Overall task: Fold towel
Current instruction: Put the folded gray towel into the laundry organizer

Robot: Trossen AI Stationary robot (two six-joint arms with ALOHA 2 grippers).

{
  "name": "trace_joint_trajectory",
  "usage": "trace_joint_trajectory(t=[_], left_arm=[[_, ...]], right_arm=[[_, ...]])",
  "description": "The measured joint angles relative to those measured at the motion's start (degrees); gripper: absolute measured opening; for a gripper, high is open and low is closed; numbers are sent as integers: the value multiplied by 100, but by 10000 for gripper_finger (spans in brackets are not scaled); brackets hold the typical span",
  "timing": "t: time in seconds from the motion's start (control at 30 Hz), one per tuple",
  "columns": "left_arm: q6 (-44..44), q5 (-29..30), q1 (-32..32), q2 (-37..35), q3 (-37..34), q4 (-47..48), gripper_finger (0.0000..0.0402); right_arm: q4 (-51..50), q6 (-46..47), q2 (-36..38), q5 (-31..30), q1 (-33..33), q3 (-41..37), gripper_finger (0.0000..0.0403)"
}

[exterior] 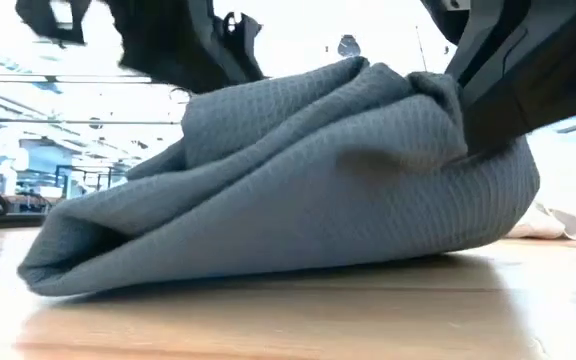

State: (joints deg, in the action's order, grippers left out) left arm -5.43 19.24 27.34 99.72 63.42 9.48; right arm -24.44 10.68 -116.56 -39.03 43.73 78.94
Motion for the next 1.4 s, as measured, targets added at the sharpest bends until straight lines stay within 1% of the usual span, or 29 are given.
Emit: trace_joint_trajectory(t=[0.07, 0.2, 0.43, 0.5, 0.57, 0.63, 0.7, 0.83, 0.87, 0.97, 1.07, 1.2, 1.3, 1.4], left_arm=[[-71, -223, 121, -99, 11, -146, 202], [-246, -287, 429, 23, 11, -215, 214], [525, -266, 558, 439, 11, -408, 275], [755, -460, 563, 551, 11, -483, 288], [939, -685, 540, 691, 13, -594, 297], [1044, -684, 531, 832, 12, -608, 300], [1095, -547, 530, 938, 11, -655, 301], [1151, 116, 566, 1046, 11, -708, 301], [1161, 196, 580, 1058, 11, -771, 301], [1177, 178, 610, 1059, 11, -1018, 301], [1209, 192, 652, 1058, 11, -1024, 301], [1569, 774, 653, 1058, 11, -730, 295], [1673, 1176, 644, 1058, 11, -619, 265], [1546, 1396, 648, 1058, 11, -617, 205]], right_arm=[[-55, 67, 55, 17, -33, 0, 2], [-62, 22, 112, 37, -142, 0, 1], [-141, -107, 112, 198, -381, 2, 1], [-136, -180, 112, 196, -415, 2, 2], [-131, -179, 112, 188, -455, 2, 2], [-116, -152, 112, 181, -489, 2, 2], [-102, -112, 112, 141, -512, 2, 2], [-20, -20, 112, -19, -558, 2, 3], [-7, 6, 112, -44, -577, 2, 3], [3, 102, 112, -103, -627, 2, 3], [30, 113, 113, -212, -663, 4, 3], [103, 70, 225, -386, -666, 4, 3], [160, -1, 348, -462, -665, 4, 3], [181, -85, 449, -465, -663, 4, 3]])
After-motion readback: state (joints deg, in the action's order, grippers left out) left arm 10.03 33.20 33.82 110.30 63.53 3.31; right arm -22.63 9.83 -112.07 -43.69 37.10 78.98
